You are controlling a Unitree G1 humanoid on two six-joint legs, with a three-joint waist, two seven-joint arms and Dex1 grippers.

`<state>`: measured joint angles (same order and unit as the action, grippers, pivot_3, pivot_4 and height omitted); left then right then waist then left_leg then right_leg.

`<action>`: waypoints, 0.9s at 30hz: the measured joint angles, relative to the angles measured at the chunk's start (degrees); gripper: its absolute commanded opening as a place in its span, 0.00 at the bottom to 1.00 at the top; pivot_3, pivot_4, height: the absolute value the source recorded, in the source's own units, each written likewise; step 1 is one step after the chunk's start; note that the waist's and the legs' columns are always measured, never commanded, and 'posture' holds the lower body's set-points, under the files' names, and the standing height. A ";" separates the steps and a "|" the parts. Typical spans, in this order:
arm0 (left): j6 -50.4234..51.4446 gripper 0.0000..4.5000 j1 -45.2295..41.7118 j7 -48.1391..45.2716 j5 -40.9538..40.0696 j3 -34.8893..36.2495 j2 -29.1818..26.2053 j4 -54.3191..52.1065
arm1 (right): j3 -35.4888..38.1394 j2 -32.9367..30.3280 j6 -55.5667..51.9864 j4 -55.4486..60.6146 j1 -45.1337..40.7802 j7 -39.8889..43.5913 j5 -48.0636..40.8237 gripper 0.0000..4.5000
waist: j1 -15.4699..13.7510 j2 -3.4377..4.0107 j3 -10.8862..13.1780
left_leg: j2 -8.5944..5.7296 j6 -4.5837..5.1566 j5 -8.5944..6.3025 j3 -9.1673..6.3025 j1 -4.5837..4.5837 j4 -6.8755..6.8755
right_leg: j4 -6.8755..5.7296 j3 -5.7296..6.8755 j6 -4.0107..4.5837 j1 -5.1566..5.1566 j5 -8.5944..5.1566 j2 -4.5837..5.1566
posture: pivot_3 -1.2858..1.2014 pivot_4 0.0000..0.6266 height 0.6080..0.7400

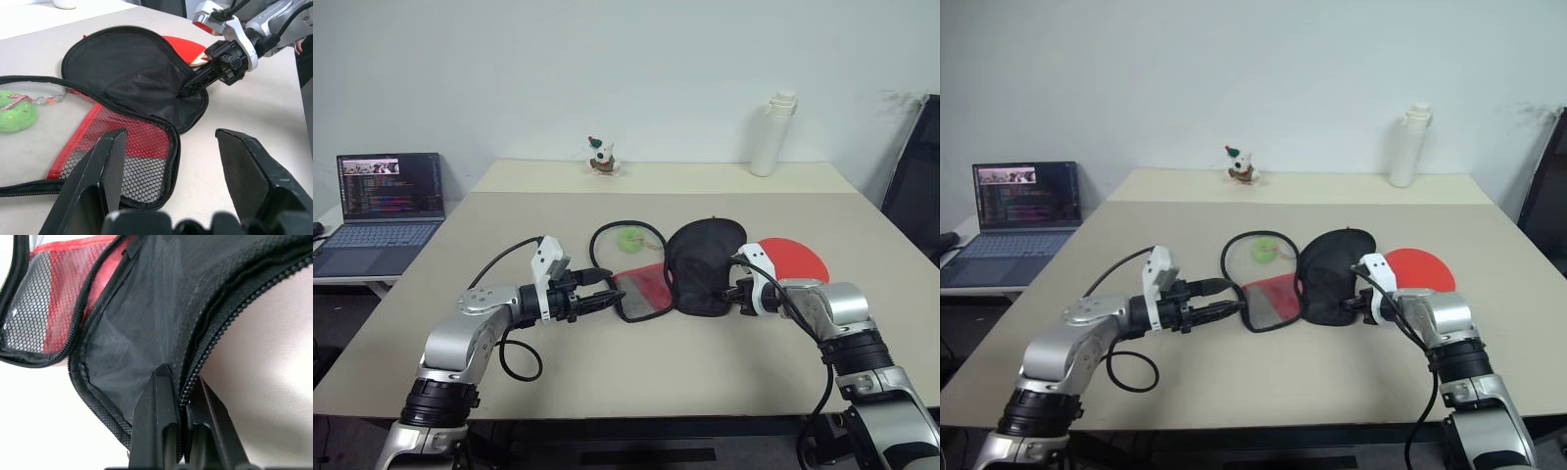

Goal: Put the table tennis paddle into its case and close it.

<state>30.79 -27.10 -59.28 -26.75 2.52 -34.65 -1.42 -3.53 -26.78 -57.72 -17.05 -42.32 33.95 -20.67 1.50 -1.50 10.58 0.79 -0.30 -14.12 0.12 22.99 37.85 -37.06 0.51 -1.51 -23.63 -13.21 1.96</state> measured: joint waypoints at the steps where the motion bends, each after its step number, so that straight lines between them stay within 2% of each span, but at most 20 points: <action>1: -0.01 0.70 0.00 0.00 0.00 0.00 0.00 -0.01 | 0.00 -0.40 0.20 -0.30 0.00 0.28 0.46 0.22 | -0.01 0.00 0.00 | 0.00 0.00 0.00 0.00 0.00 0.00 | 0.00 0.00 0.00 0.00 0.00 0.00 | 0.52 0.24 1.00; 8: -0.25 0.70 0.00 -0.01 0.15 -0.90 0.29 -0.01 | -0.36 -4.63 3.62 -0.60 0.04 1.87 3.90 0.79 | 0.00 0.00 0.00 | 0.00 0.00 0.00 0.00 0.00 0.00 | 0.01 0.00 -0.03 0.00 -0.02 0.00 | 0.52 0.24 1.00; 11: -0.38 0.70 -0.02 -0.02 0.19 -1.12 0.66 -0.01 | 0.00 -6.23 4.05 -0.17 0.27 3.12 3.96 1.00 | 0.00 0.01 0.01 | 0.00 0.00 0.00 0.00 0.00 0.00 | 0.01 0.00 -0.03 0.00 -0.02 0.00 | 0.52 0.24 1.00; 18: -0.93 0.70 -0.04 -0.02 0.28 -1.51 0.85 -0.02 | 6.60 -9.58 2.17 6.95 1.91 4.71 0.70 1.00 | -0.08 0.02 0.02 | 0.00 0.00 0.00 -0.01 0.02 0.00 | 0.03 0.01 -0.04 0.00 -0.02 0.01 | 0.52 0.24 1.00; 22: -0.98 0.70 0.00 -0.04 0.26 -1.87 0.99 -0.07 | 14.10 -11.53 1.84 8.80 5.56 -0.23 0.74 1.00 | -0.43 0.02 0.03 | -0.03 0.00 0.00 0.02 0.03 0.00 | 0.05 -0.01 -0.05 0.02 -0.03 0.05 | 0.52 0.24 1.00; 27: -1.14 0.70 -0.22 -0.14 0.28 -2.29 1.16 -0.07 | 18.18 -11.51 1.94 8.97 8.82 -6.74 2.34 1.00 | -0.36 0.02 0.03 | 0.01 0.00 0.00 0.04 0.00 0.00 | 0.03 -0.04 -0.06 0.01 -0.04 0.00 | 0.52 0.24 1.00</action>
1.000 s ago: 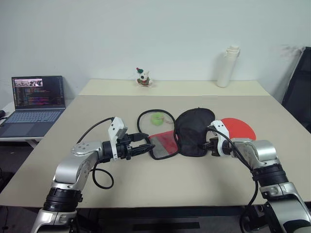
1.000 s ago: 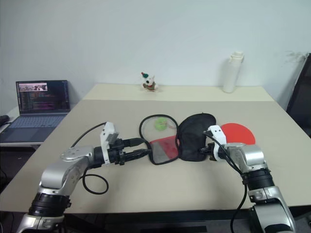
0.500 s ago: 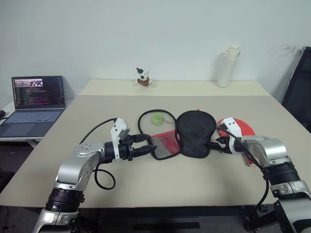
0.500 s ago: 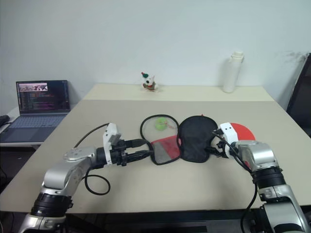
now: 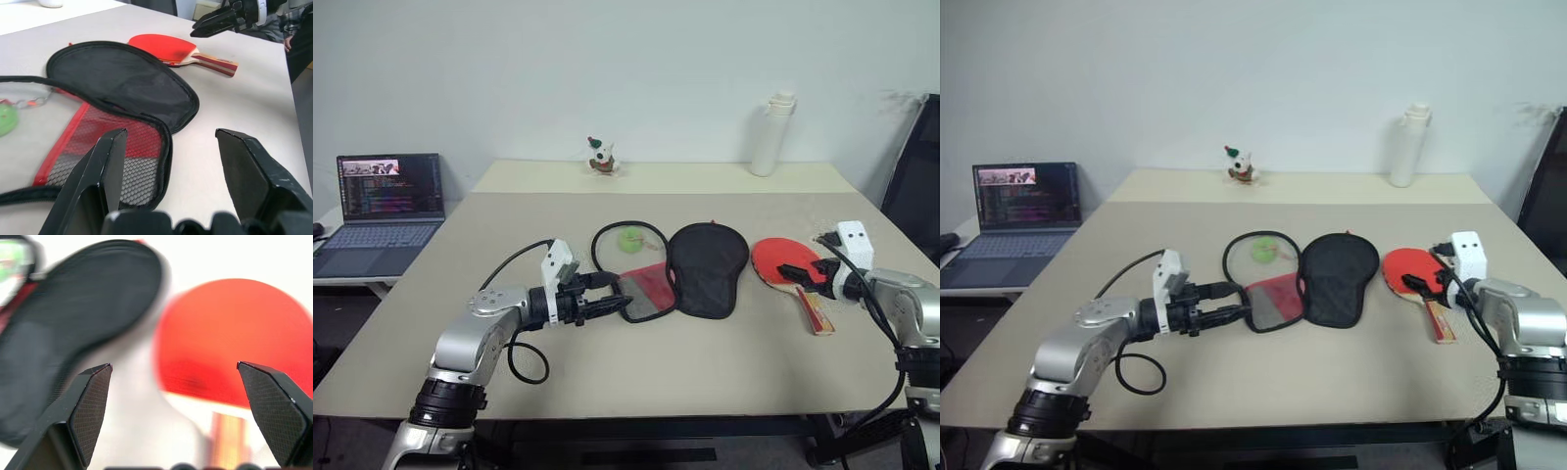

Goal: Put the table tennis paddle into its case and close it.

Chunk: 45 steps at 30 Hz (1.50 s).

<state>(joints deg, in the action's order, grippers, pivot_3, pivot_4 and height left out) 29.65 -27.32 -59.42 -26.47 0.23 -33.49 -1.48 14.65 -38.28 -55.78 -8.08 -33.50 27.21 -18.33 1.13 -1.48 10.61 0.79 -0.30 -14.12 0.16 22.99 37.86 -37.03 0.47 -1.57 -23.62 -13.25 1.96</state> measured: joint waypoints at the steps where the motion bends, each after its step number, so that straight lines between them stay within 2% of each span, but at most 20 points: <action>1: -0.08 0.70 -0.03 -0.04 0.00 0.00 0.00 0.00 | 0.16 0.00 0.01 0.24 1.19 -0.70 0.27 1.00 | 0.01 0.00 0.00 | 0.00 0.00 0.00 -0.01 0.00 -0.01 | 0.00 0.01 0.00 0.00 0.00 -0.01 | 0.52 0.24 1.00; 5: -0.20 0.70 -0.30 -0.15 0.07 -0.08 0.05 0.03 | 0.16 0.48 -0.06 0.34 3.96 -2.20 0.38 1.00 | 0.15 0.05 0.03 | -0.01 0.00 0.00 0.03 0.01 0.00 | 0.00 -0.05 -0.01 0.00 0.00 -0.01 | 0.52 0.24 1.00; 22: -1.08 0.70 -0.76 -0.11 0.25 -1.06 0.46 0.18 | -1.36 4.06 3.02 -5.85 3.88 -4.78 1.91 1.00 | 0.33 0.06 0.03 | -0.01 0.00 0.00 0.02 -0.01 0.01 | 0.00 -0.04 -0.03 0.02 0.00 -0.02 | 0.52 0.24 1.00; 25: -1.08 0.70 -0.75 -0.05 0.25 -1.07 0.46 0.18 | -1.41 4.79 4.68 -7.04 3.52 -5.76 2.66 0.86 | 0.37 0.06 0.03 | -0.01 0.00 0.00 0.03 -0.05 0.04 | 0.00 -0.05 -0.03 0.06 0.01 -0.02 | 0.52 0.24 1.00; 33: -1.08 0.70 -0.68 0.00 0.25 -1.07 0.44 0.16 | -0.98 5.93 6.95 -8.68 3.03 -8.96 3.77 0.25 | 0.49 0.05 0.03 | 0.00 0.00 0.00 0.03 -0.07 0.06 | -0.01 -0.05 -0.05 0.09 0.02 -0.03 | 0.52 0.24 1.00; 41: -1.08 0.70 -0.65 0.01 0.27 -1.07 0.44 0.16 | 0.29 6.58 7.23 -10.86 1.44 -11.51 3.64 0.24 | 0.51 0.06 0.03 | -0.05 0.00 0.01 0.11 -0.09 0.13 | -0.01 -0.15 -0.13 0.11 0.07 0.00 | 0.52 0.24 1.00; 45: -1.08 0.70 -0.60 0.00 0.40 -1.08 0.40 0.16 | 3.60 6.55 6.80 -11.14 -1.78 -13.93 2.99 0.24 | 0.50 0.25 0.15 | -0.05 0.01 0.00 0.14 0.01 0.01 | 0.00 -0.19 -0.11 -0.04 0.07 0.00 | 0.52 0.24 1.00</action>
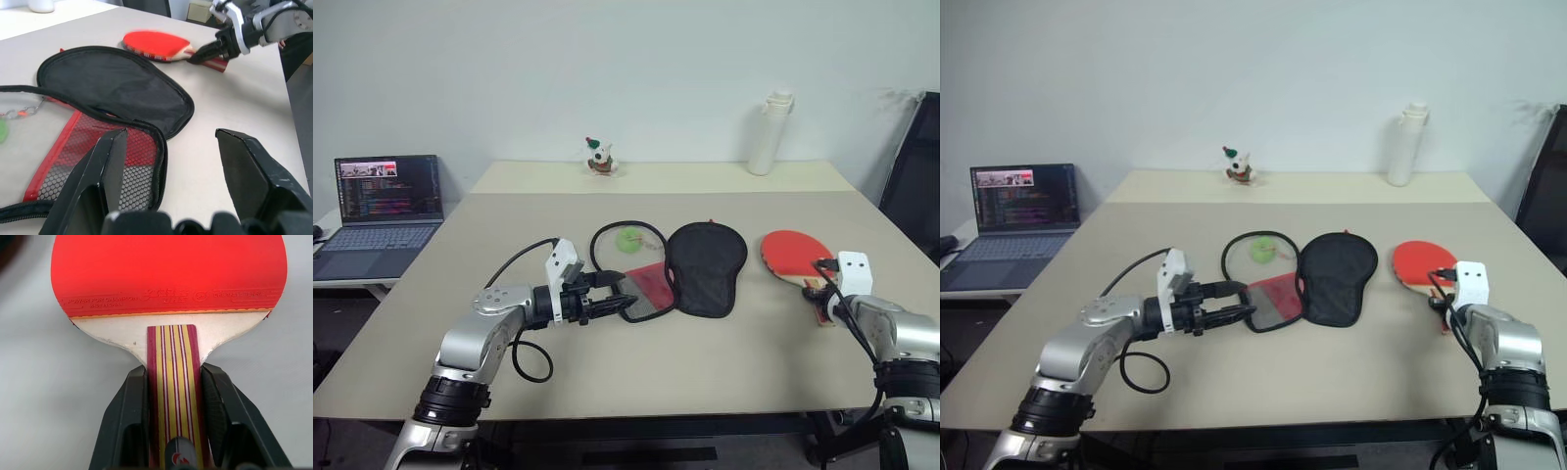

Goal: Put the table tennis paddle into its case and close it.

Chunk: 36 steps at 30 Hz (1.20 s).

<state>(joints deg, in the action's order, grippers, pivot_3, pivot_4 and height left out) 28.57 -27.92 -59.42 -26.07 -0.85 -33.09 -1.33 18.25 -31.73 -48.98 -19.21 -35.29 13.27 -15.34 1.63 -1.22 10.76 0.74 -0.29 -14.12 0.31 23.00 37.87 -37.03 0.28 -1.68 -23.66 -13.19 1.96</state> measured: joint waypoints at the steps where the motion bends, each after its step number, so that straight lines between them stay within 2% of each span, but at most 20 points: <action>1: -0.01 0.70 0.00 -0.02 0.02 -0.01 0.00 0.00 | 0.96 0.02 -0.46 0.62 -1.07 -0.69 -0.34 0.24 | 0.01 0.02 0.01 | 0.00 0.00 0.00 0.02 0.03 -0.04 | -0.01 -0.04 0.02 -0.07 0.01 -0.01 | 0.52 0.24 1.00; 5: -0.07 0.70 0.02 -0.04 0.14 -0.04 0.02 0.00 | 3.26 1.64 -2.98 6.68 -4.40 -3.72 -1.92 0.24 | 0.05 0.05 0.03 | 0.07 0.01 -0.01 0.00 0.07 -0.09 | -0.03 -0.03 0.10 -0.15 0.02 -0.12 | 0.52 0.24 1.00; 10: -0.16 0.70 0.10 -0.11 0.19 -0.15 0.07 0.01 | 3.51 7.62 -7.91 15.13 -6.06 -7.40 -4.33 0.24 | 0.00 0.06 0.03 | 0.12 0.01 -0.01 -0.03 0.07 -0.08 | -0.05 -0.02 0.10 -0.15 0.01 -0.14 | 0.52 0.24 1.00; 15: -0.22 0.70 0.22 -0.20 0.16 -0.12 -0.05 0.00 | 2.51 19.24 -15.78 26.30 -7.14 -13.52 -7.24 0.24 | 0.06 0.08 0.04 | 0.16 0.00 0.00 -0.01 0.17 -0.08 | -0.18 -0.05 0.22 -0.36 0.08 -0.17 | 0.52 0.24 1.00; 22: -0.20 0.70 0.72 -0.03 0.16 -0.06 -0.50 -0.16 | 1.57 31.74 -19.19 30.41 -7.14 -20.69 -8.01 0.24 | -0.05 0.08 0.04 | 0.07 0.00 0.00 -0.13 0.46 0.00 | -0.14 0.12 0.33 -0.51 0.15 -0.04 | 0.52 0.24 1.00; 27: -0.15 0.70 1.15 0.08 0.13 0.01 -0.63 -0.57 | 0.08 35.48 -18.66 29.83 -5.57 -22.61 -7.36 0.24 | -0.04 0.09 0.05 | 0.05 0.00 0.00 -0.15 0.48 -0.01 | -0.12 0.15 0.33 -0.52 0.15 -0.01 | 0.52 0.24 1.00; 36: -0.01 0.70 1.39 0.22 0.11 0.06 -0.79 -1.06 | -0.65 36.54 -12.70 23.04 -4.04 -23.35 -4.87 0.24 | 0.08 0.09 0.05 | 0.05 0.00 0.00 -0.16 0.48 -0.01 | -0.14 0.17 0.33 -0.52 0.15 -0.03 | 0.52 0.24 1.00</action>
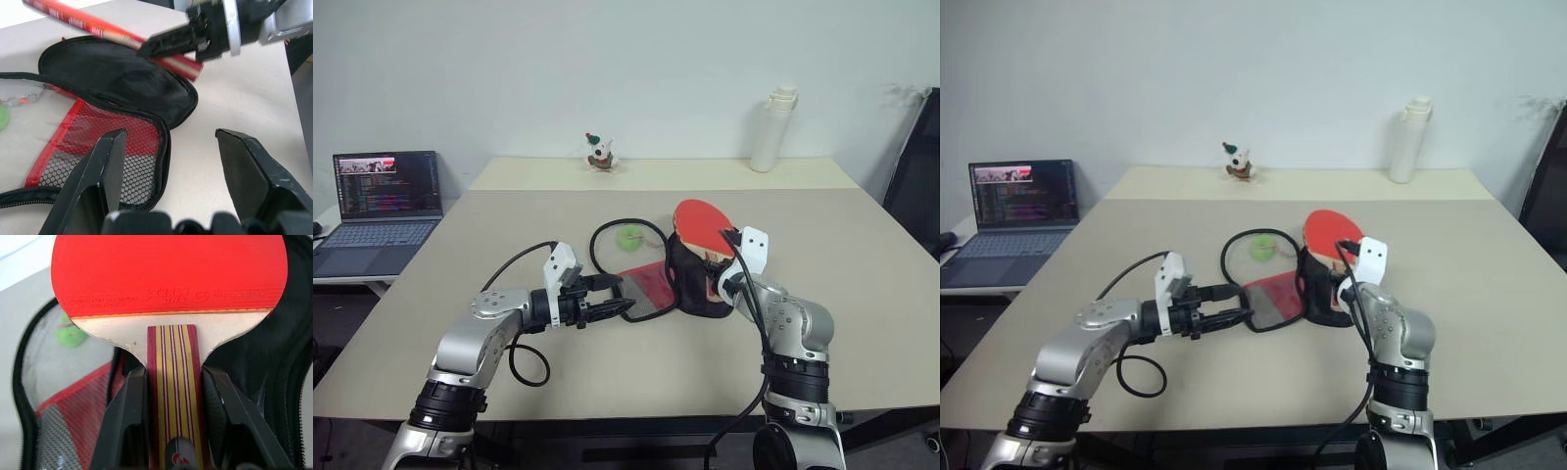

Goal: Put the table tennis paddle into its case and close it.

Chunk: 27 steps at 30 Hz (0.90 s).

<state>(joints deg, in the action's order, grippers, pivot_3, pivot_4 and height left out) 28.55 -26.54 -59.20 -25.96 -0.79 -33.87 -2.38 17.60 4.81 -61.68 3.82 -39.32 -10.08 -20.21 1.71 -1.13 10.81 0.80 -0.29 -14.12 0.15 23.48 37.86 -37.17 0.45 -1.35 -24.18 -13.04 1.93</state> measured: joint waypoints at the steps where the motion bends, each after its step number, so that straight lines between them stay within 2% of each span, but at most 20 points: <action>1: 0.01 0.70 0.01 0.00 0.00 0.00 -0.01 0.00 | -0.06 -0.05 0.50 -0.91 0.11 0.01 0.32 0.24 | 0.00 0.00 0.00 | 0.00 0.00 0.00 0.01 0.00 0.00 | 0.00 -0.01 0.00 0.00 0.00 0.00 | 0.52 0.24 1.00; 13: 0.02 0.70 1.17 -0.02 0.00 0.01 -0.35 -0.06 | -1.35 -0.29 6.04 -6.50 0.85 -0.66 3.79 0.24 | 0.00 0.00 0.00 | 0.00 0.00 0.00 -0.01 0.00 0.00 | 0.00 0.00 0.00 0.00 0.00 0.00 | 0.52 0.24 1.00; 15: 0.02 0.70 1.17 -0.02 0.00 0.02 -0.46 -0.08 | -1.49 -0.23 6.15 -6.50 1.14 -1.03 3.88 0.40 | 0.00 0.00 0.00 | 0.00 0.00 0.00 -0.01 0.00 0.00 | 0.00 0.00 0.00 0.00 0.00 0.00 | 0.52 0.24 1.00; 17: 0.02 0.70 1.18 -0.02 0.00 0.02 -0.51 -0.09 | -1.57 -0.21 6.30 -6.48 1.22 -1.19 3.93 0.51 | 0.00 0.00 0.00 | 0.00 0.00 0.00 -0.01 0.00 0.01 | -0.01 0.00 0.00 0.00 0.00 0.00 | 0.52 0.24 1.00; 23: 0.01 0.70 1.56 -0.01 0.00 0.08 -0.66 -0.18 | -3.32 -0.16 6.77 -5.82 1.83 -1.12 4.47 0.97 | 0.01 0.00 0.00 | 0.01 0.00 0.00 -0.02 -0.01 0.01 | -0.02 0.00 0.00 0.00 0.00 0.00 | 0.52 0.24 1.00; 27: -0.03 0.70 2.10 0.18 -0.01 0.65 -0.98 -0.42 | -8.89 -3.65 6.39 -0.38 3.27 3.54 4.37 0.97 | 0.01 0.00 0.00 | 0.00 0.00 0.00 0.01 0.00 0.01 | 0.01 -0.01 -0.01 0.00 0.00 0.00 | 0.52 0.24 1.00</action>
<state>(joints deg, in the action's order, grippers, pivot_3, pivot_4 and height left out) 28.53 -24.44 -59.02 -25.97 -0.14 -34.86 -2.80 8.72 1.16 -55.30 3.44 -36.06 -6.54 -15.84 1.72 -1.13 10.81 0.79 -0.29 -14.12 0.15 23.47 37.87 -37.16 0.44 -1.35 -24.18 -13.04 1.94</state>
